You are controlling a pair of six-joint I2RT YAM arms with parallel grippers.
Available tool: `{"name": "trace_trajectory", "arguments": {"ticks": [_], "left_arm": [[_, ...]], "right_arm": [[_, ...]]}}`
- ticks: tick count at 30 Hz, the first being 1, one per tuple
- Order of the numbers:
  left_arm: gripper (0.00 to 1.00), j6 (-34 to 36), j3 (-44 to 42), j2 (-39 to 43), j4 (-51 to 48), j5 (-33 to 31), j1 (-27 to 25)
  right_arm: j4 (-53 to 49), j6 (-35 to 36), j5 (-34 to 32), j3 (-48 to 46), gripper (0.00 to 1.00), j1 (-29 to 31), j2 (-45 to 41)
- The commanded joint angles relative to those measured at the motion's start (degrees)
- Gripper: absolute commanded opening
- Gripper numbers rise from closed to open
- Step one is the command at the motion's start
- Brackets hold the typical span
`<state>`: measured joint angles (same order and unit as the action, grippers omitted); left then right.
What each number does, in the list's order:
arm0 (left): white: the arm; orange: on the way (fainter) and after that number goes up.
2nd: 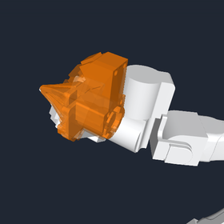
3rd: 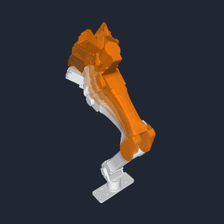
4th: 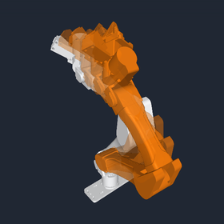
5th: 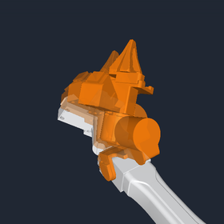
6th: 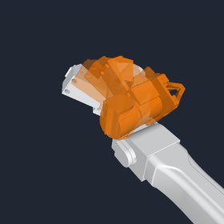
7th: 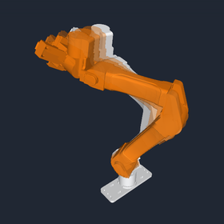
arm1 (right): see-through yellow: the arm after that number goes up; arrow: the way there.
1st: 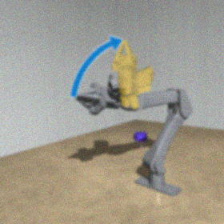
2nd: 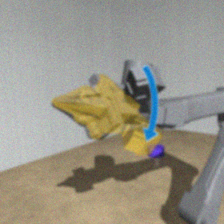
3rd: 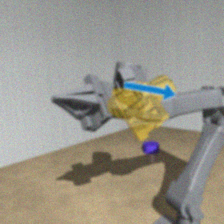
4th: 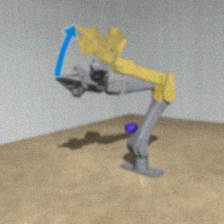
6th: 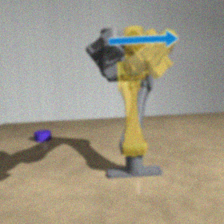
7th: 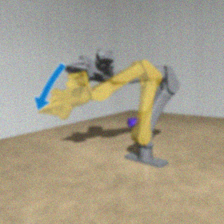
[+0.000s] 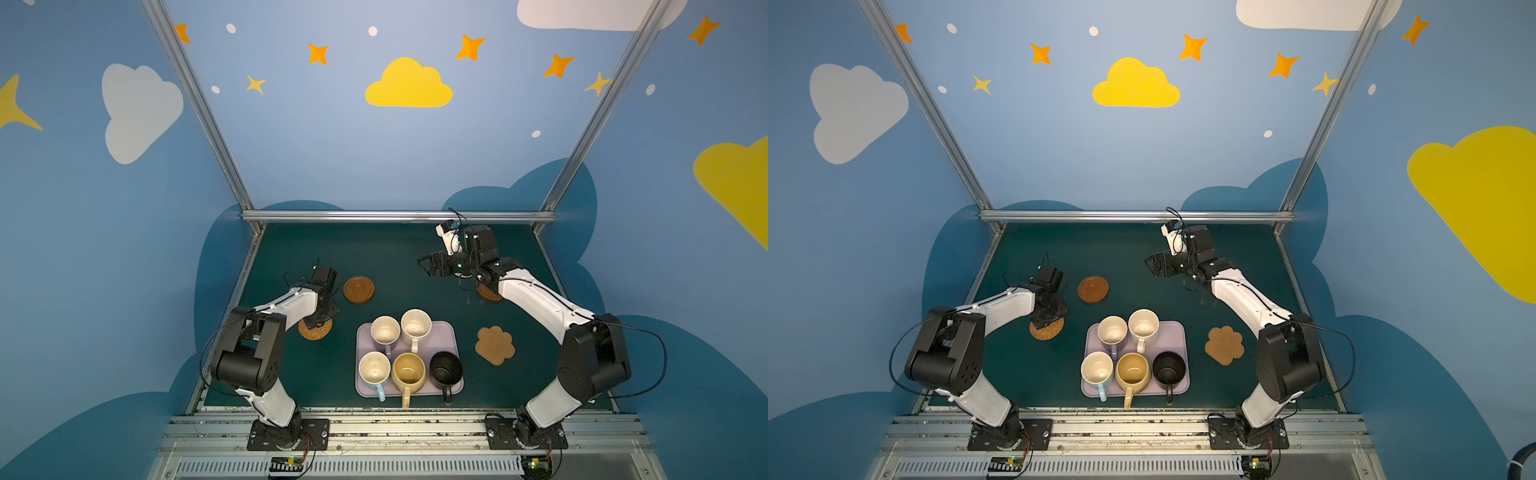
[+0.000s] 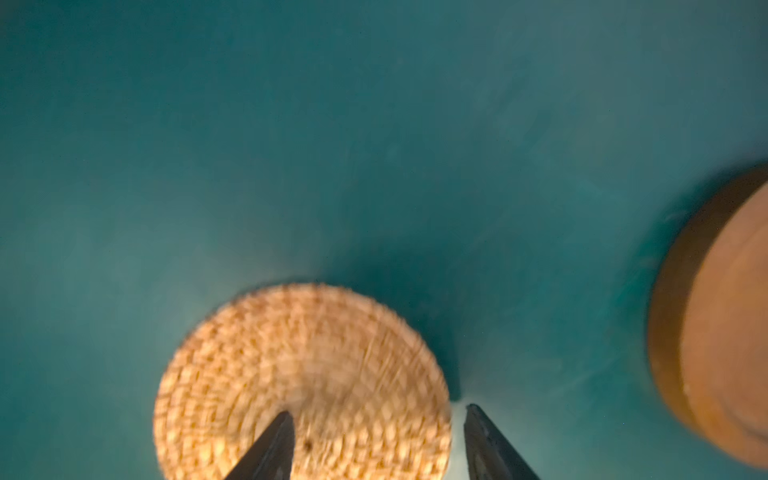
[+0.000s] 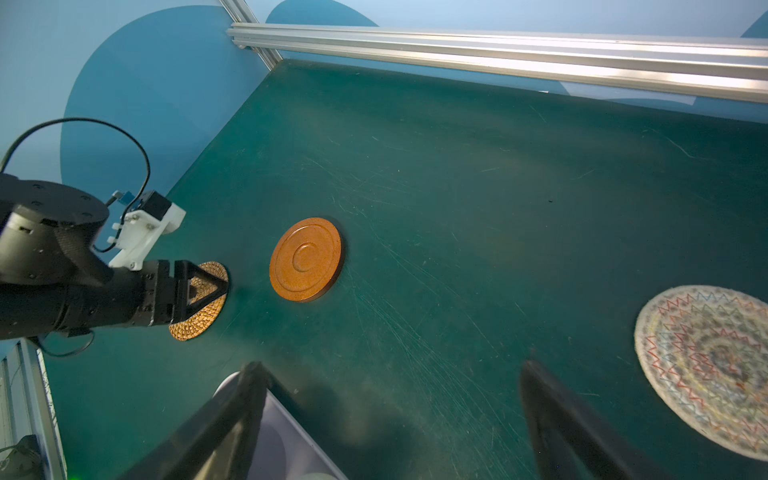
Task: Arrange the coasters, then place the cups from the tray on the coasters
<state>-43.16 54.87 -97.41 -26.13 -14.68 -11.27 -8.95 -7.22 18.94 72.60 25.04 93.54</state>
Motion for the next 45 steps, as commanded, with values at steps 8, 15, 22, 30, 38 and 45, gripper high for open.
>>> {"name": "trace_trajectory", "arguments": {"ticks": [8, 15, 22, 30, 38, 45], "left_arm": [[0.6, 0.0, 2.5, -6.1, 9.6, 6.6, 0.2], [0.57, 1.1, 6.7, -9.7, 9.7, 6.6, -0.3], [0.57, 4.3, 12.8, -13.5, 6.7, 6.6, -1.2], [0.54, 5.0, 16.6, -15.6, 6.4, 8.2, -2.7], [0.54, 8.2, 22.0, -18.8, 5.1, 8.8, -3.3], [0.54, 8.6, 24.7, -21.0, 4.6, 8.0, -3.1]], "right_arm": [[-0.9, 0.9, 0.0, 1.1, 0.94, 0.4, 0.9], [-4.1, 2.2, 3.4, 3.0, 0.93, 0.3, 2.3], [-10.1, 1.4, 5.5, 8.8, 0.89, 2.7, 8.1], [-13.4, 0.8, 5.1, 14.8, 0.88, 5.5, 13.3], [-14.5, 0.3, 5.0, 16.6, 0.87, 6.5, 15.7], [-16.6, 0.5, 4.4, 18.6, 0.86, 7.4, 17.6]]}}
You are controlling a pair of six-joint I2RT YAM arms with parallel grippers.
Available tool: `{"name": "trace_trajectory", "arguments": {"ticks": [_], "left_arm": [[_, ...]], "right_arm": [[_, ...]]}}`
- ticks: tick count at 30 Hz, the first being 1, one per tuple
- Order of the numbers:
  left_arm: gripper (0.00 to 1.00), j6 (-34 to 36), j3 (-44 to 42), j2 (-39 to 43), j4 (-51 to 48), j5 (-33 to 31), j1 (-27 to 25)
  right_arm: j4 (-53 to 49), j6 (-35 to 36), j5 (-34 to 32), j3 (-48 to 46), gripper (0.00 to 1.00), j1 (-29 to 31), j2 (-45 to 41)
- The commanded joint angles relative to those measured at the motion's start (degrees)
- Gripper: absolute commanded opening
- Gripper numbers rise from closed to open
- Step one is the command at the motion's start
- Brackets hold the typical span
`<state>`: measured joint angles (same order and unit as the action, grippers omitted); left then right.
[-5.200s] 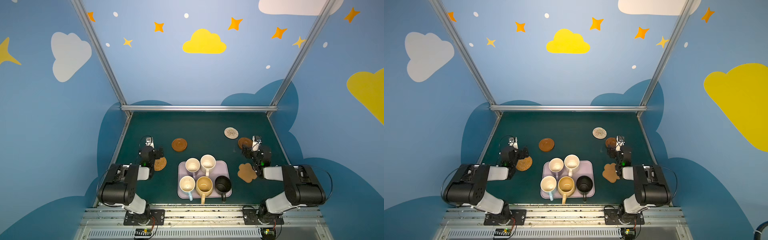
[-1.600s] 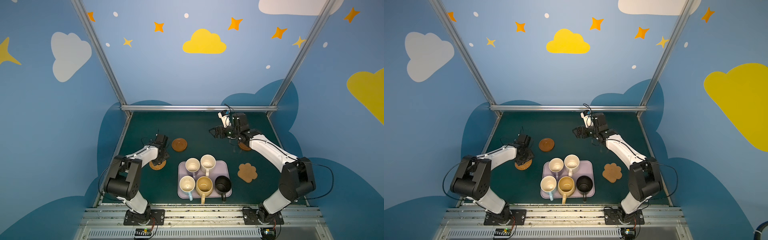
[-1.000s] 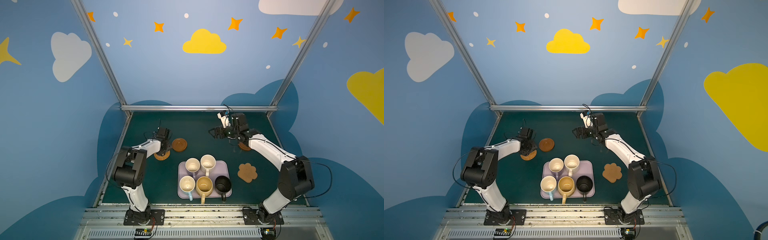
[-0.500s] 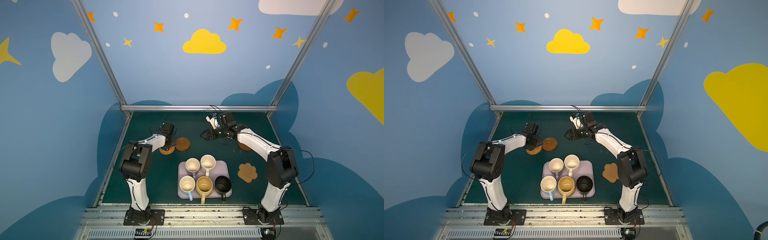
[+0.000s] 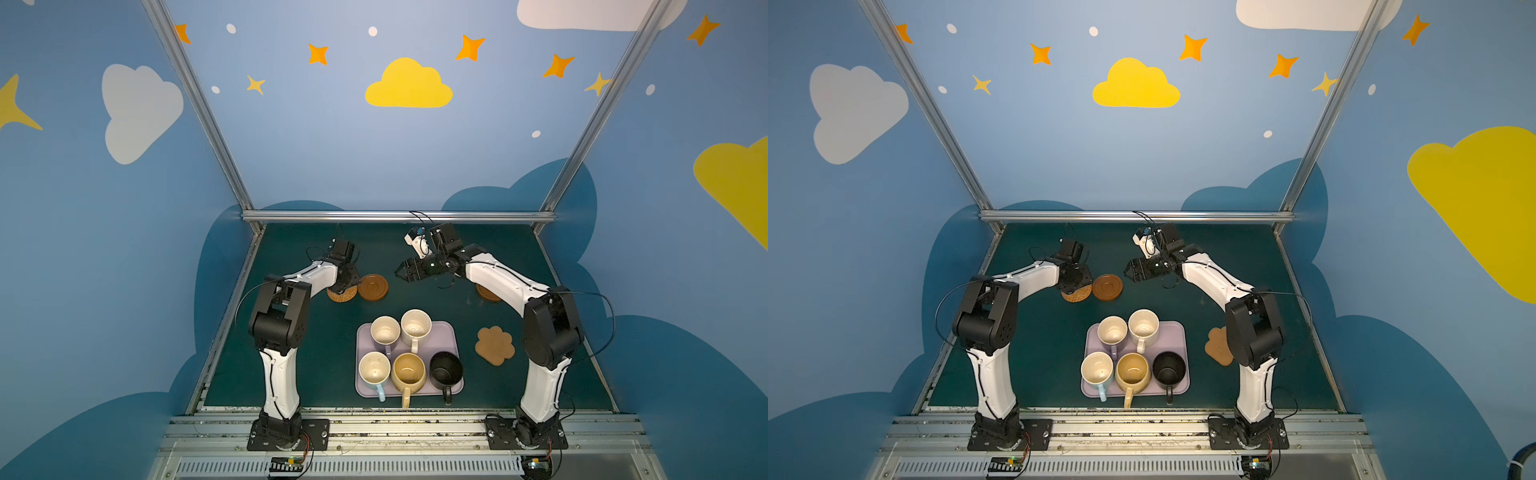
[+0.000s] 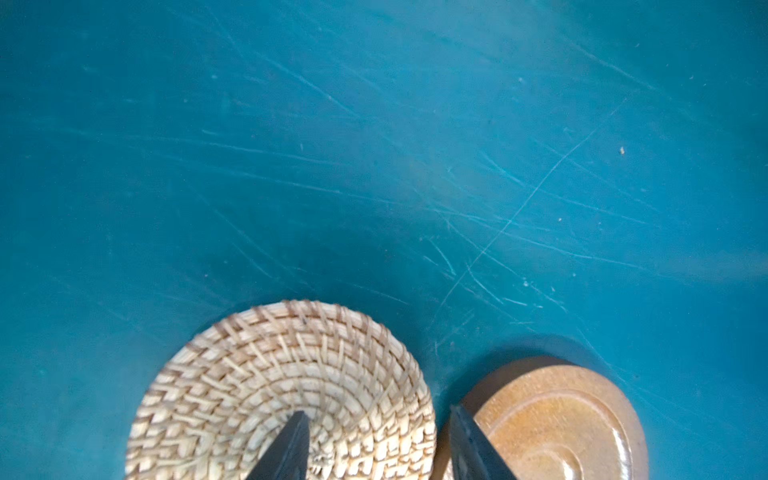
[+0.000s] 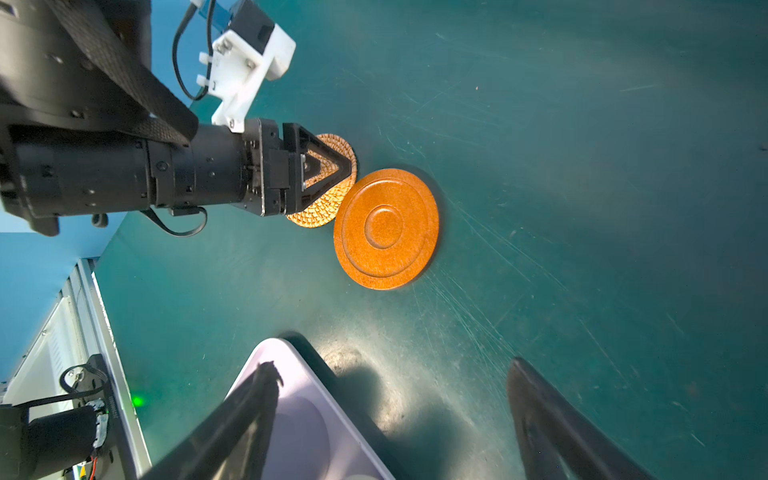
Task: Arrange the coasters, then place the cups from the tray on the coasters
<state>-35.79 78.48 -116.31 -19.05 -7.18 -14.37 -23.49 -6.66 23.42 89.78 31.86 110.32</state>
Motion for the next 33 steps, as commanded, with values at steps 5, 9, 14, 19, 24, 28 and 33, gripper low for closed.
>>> {"name": "trace_trajectory", "arguments": {"ticks": [5, 9, 14, 19, 24, 28, 33], "left_arm": [[0.56, 1.7, 1.1, -0.5, -3.8, -1.8, 0.4], [0.63, 2.5, 2.1, 0.5, -5.0, -3.4, 0.6], [0.8, 3.1, 2.2, 2.6, -4.7, -2.8, 0.7], [0.89, 2.8, 2.0, 4.2, -3.0, -1.5, 1.4], [0.8, 2.5, 0.9, 4.7, -2.4, 3.1, 1.3], [0.61, 3.4, 0.2, 7.8, -2.7, 5.4, -1.7], [0.58, 4.6, 3.3, 6.0, -6.5, 9.4, -5.7]], "right_arm": [[-2.3, -0.1, -1.0, 1.1, 0.86, 0.7, 0.5], [-2.2, 0.0, -2.1, 1.3, 0.87, 0.6, 0.3], [-2.3, 0.0, -2.8, 1.8, 0.87, 0.5, 0.0], [-0.8, -0.2, -3.7, 1.2, 0.87, 0.5, -0.6], [-1.2, 0.0, -3.9, 1.2, 0.87, 0.4, -1.1], [0.5, -3.1, -8.0, -1.3, 0.88, -0.2, -3.6], [2.5, -5.7, -9.5, -4.6, 0.88, -1.3, -6.7]]}}
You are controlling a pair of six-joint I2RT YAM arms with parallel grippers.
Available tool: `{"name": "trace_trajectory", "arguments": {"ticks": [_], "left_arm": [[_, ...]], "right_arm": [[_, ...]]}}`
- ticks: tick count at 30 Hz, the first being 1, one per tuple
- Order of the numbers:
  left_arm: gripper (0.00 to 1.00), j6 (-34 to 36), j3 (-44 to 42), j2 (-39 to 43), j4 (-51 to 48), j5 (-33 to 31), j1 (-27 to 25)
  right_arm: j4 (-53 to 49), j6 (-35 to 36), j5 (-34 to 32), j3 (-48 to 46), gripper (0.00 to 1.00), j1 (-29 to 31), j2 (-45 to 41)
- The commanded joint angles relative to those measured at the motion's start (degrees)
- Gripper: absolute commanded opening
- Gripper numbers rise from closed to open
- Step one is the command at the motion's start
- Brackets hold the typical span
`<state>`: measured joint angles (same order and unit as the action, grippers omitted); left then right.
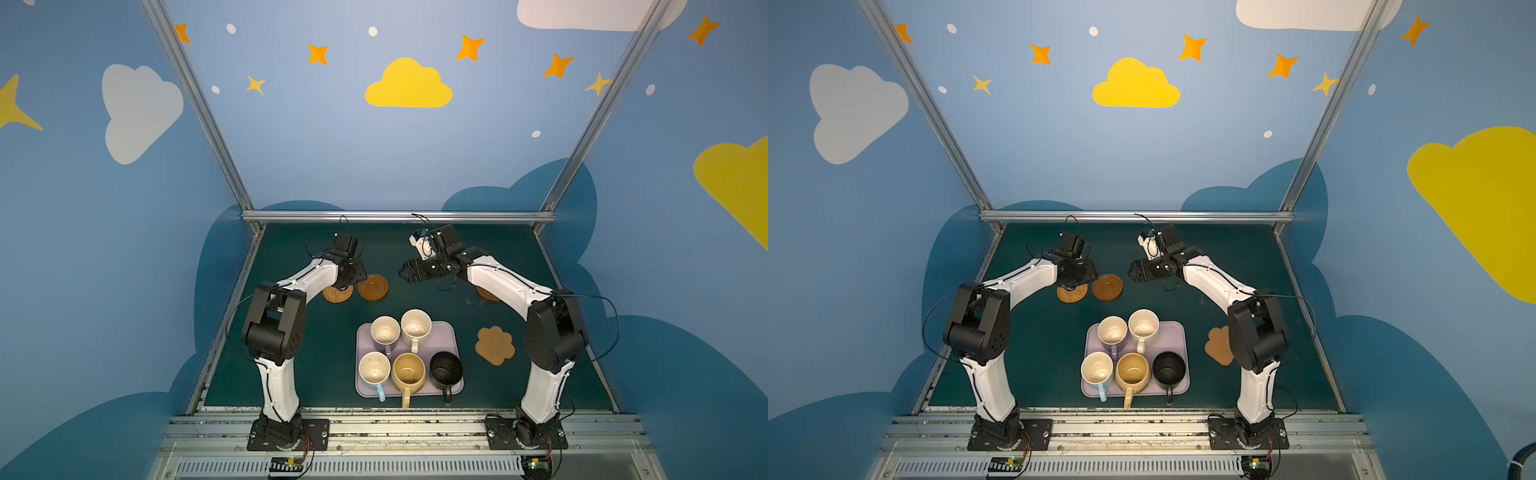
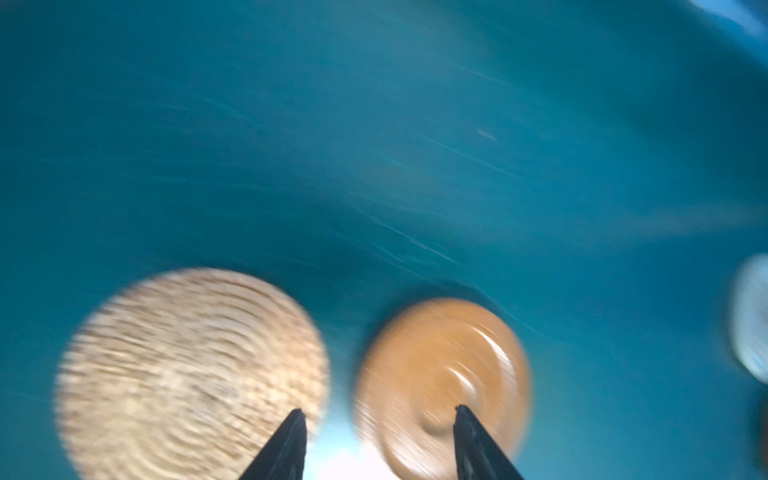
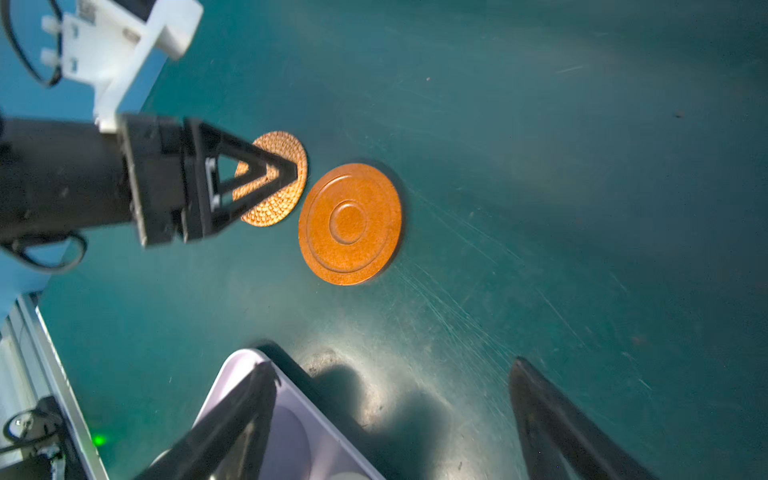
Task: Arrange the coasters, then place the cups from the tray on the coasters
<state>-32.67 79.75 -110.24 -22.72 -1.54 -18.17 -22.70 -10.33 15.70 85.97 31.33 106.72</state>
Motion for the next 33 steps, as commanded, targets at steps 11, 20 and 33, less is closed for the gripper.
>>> {"name": "trace_trajectory", "arguments": {"ticks": [11, 20, 33], "left_arm": [[0.59, 4.3, 13.1, -10.3, -11.1, 2.7, -5.8], [0.59, 4.7, 15.8, -15.3, -11.2, 4.5, -6.1], [0.57, 3.1, 17.9, -17.0, -11.7, 6.4, -8.3]], "right_arm": [[0.7, -1.6, -1.6, -4.5, 0.88, -2.6, -5.5], [1.4, -2.6, 1.1, -6.7, 0.88, -5.3, -5.6], [0.3, -1.0, 5.2, -5.6, 0.87, -5.8, -3.2]]}}
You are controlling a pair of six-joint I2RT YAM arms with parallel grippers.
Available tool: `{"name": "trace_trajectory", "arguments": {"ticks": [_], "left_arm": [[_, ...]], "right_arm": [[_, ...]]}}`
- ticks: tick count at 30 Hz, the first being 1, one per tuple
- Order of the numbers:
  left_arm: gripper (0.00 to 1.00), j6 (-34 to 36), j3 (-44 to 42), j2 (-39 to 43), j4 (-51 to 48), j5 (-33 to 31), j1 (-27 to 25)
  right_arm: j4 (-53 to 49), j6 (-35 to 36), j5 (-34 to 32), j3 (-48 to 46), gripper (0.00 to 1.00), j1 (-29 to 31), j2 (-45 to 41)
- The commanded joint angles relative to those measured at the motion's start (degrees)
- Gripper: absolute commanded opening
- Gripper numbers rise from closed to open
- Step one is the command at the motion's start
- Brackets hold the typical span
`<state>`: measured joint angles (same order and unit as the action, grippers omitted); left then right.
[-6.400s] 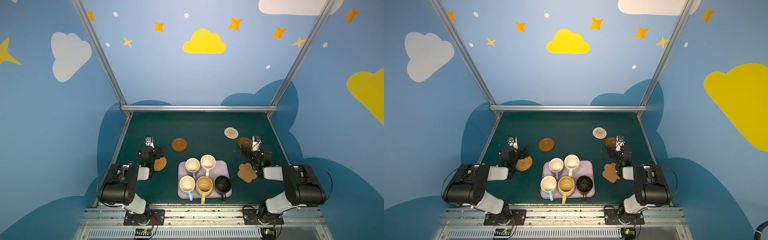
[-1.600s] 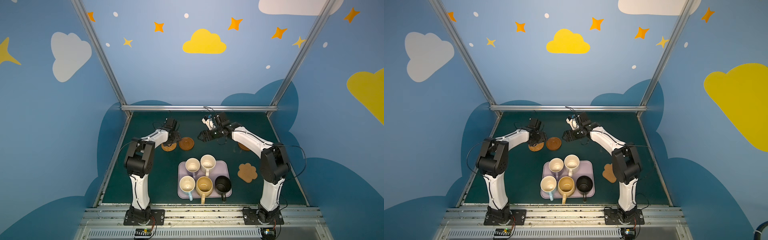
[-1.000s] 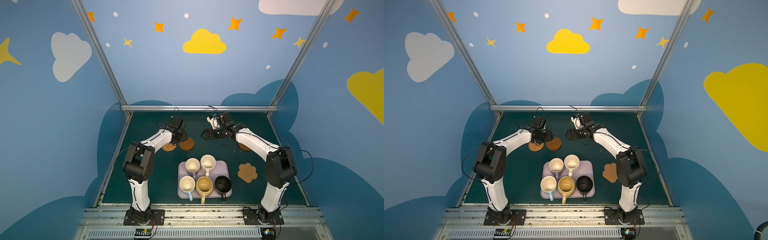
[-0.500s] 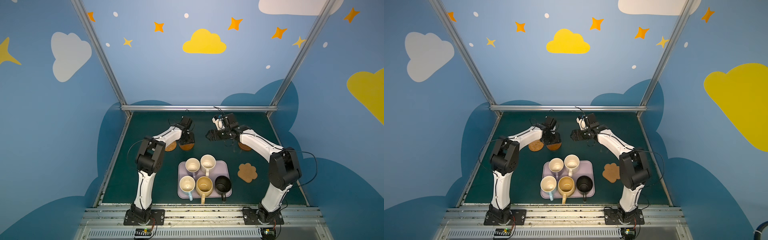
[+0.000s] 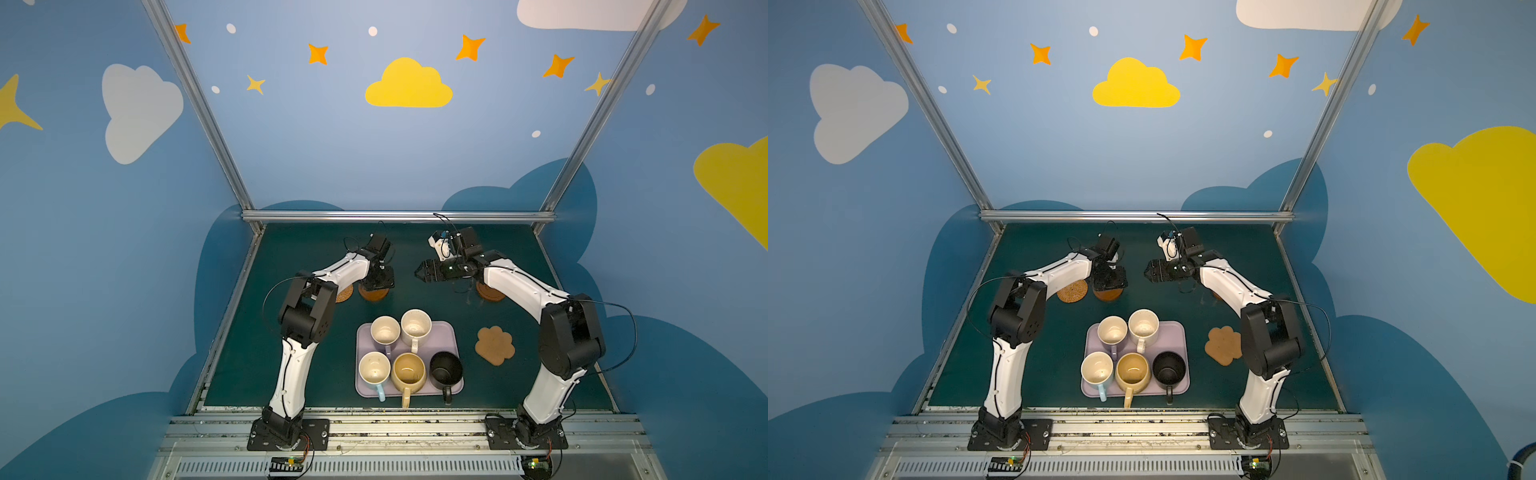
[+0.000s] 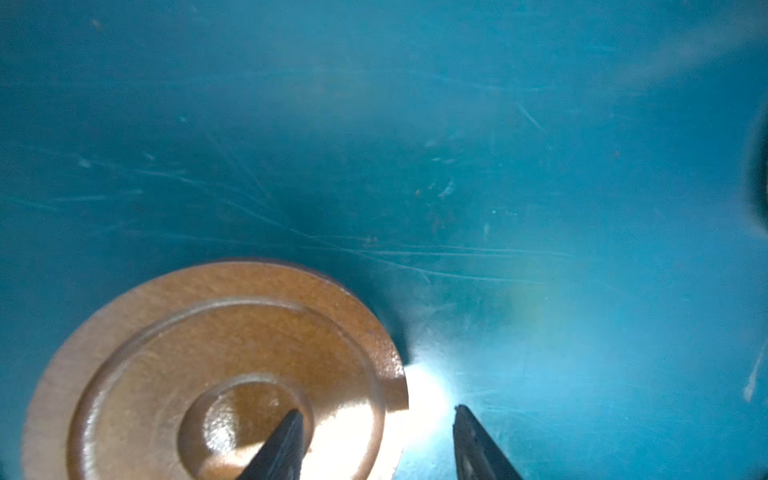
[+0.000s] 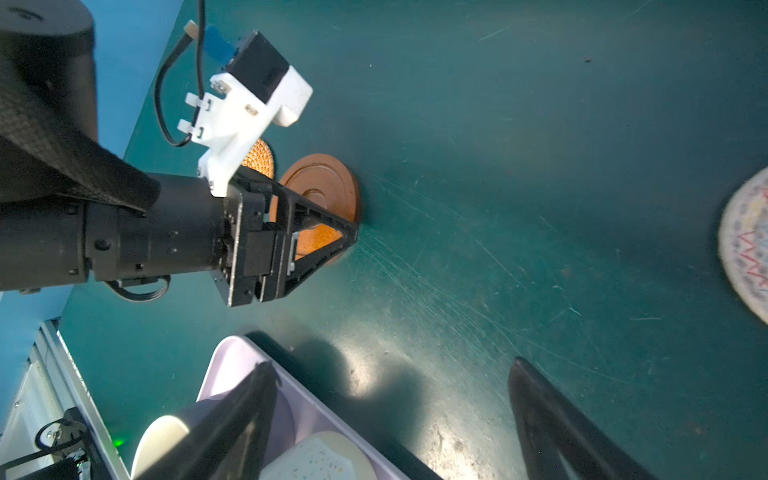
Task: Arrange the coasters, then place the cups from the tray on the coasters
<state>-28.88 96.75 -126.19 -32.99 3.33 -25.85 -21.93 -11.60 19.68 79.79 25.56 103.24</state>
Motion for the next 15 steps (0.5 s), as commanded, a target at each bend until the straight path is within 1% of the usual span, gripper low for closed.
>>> {"name": "trace_trajectory", "arguments": {"ticks": [1, 3, 9, 12, 15], "left_arm": [[0.57, -0.8, 1.0, -1.1, -1.1, 1.8, -0.6], [0.56, -1.2, 1.6, -1.6, -0.9, 2.7, -0.7], [0.55, -1.0, 1.7, -1.7, -1.8, 0.6, -1.0], [0.58, -0.3, 3.0, -1.4, -3.4, -1.6, -1.0], [0.64, 0.0, 3.4, -0.8, -3.1, -1.2, -0.9]], "right_arm": [[-0.4, 0.3, 1.1, 0.4, 0.87, 0.0, 0.4], [-0.3, 0.3, 1.0, 0.4, 0.87, 0.0, 0.7], [0.0, 0.3, 0.5, 0.2, 0.87, -0.1, 0.5], [-0.3, 0.1, 0.7, 0.3, 0.87, -0.4, 0.6], [-0.1, 0.0, 0.9, 0.4, 0.87, -0.6, 0.4]]}}
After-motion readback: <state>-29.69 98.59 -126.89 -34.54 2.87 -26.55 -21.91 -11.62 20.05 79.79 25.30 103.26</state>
